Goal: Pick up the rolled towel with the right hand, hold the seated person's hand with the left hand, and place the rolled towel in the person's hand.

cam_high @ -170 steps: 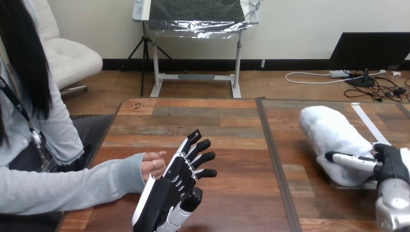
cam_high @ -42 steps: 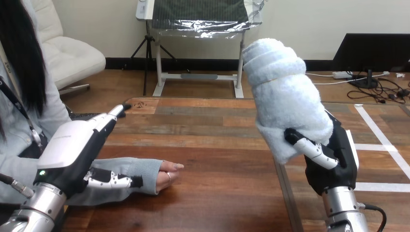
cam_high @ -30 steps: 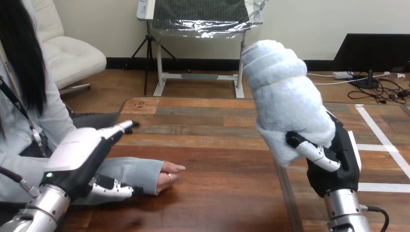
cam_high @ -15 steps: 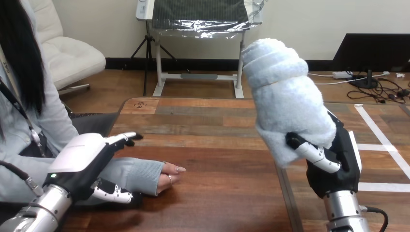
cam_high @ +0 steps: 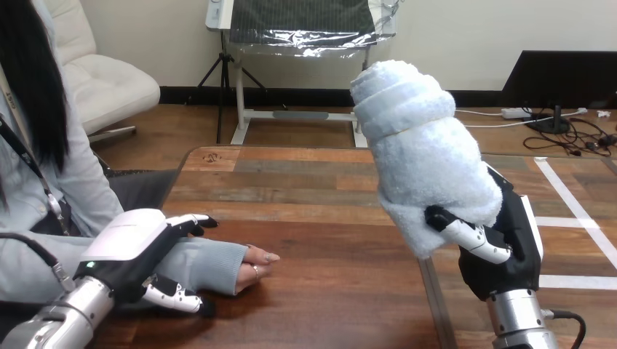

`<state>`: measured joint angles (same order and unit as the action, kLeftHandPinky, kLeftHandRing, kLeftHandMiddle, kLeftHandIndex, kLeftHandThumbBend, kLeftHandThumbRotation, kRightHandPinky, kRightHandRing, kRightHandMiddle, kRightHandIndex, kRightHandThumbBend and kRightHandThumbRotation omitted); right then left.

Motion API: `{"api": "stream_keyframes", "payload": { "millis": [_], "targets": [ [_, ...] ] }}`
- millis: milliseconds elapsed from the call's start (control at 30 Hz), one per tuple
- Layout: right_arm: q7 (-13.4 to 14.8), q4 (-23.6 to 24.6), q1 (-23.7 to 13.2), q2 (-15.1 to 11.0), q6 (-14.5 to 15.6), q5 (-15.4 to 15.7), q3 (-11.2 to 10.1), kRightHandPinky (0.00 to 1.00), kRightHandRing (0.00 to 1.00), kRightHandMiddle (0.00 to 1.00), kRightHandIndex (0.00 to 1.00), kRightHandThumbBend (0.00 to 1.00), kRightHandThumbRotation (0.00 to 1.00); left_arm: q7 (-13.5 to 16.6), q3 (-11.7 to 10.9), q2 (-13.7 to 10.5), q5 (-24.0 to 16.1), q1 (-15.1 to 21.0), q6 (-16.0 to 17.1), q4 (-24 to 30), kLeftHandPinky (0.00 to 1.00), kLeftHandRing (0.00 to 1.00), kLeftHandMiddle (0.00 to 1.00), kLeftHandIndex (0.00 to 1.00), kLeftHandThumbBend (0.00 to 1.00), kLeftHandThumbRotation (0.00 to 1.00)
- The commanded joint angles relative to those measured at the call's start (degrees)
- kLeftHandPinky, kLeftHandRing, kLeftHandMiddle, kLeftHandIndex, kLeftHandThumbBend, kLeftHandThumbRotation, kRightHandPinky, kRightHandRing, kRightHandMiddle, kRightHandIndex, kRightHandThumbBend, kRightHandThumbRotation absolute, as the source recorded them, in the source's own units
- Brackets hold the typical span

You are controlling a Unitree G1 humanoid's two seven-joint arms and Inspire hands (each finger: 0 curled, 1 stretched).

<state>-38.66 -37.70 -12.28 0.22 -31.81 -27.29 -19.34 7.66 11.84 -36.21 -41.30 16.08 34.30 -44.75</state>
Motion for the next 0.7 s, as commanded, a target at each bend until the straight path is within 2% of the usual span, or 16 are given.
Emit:
{"api": "stream_keyframes", "payload": {
  "millis": [0, 200, 667],
  "targets": [
    [-0.5, 5.2, -1.7, 0.6, 0.4, -1.8, 0.9, 0.19, 0.24, 0.35, 0.35, 0.69, 0.00, 2.1, 1.7, -1.4, -0.9, 5.0, 0.2, -2.7, 0.71, 0.76, 0.80, 0.83, 1.00, 0.33],
    [-1.1, 7.3, -0.6, 0.7, 1.6, -2.9, 1.3, 0.19, 0.24, 0.35, 0.36, 0.69, 0.00, 4.0, 3.2, -1.3, -1.6, 6.4, 0.6, -5.9, 0.70, 0.75, 0.79, 0.82, 1.00, 0.33],
    [-1.3, 10.4, 1.3, 0.5, 2.3, -3.7, 2.2, 0.19, 0.24, 0.35, 0.35, 0.71, 0.00, 6.5, 7.1, -0.9, -4.0, 9.1, -1.1, -11.6, 0.70, 0.74, 0.78, 0.82, 1.00, 0.34]
  ]
}}
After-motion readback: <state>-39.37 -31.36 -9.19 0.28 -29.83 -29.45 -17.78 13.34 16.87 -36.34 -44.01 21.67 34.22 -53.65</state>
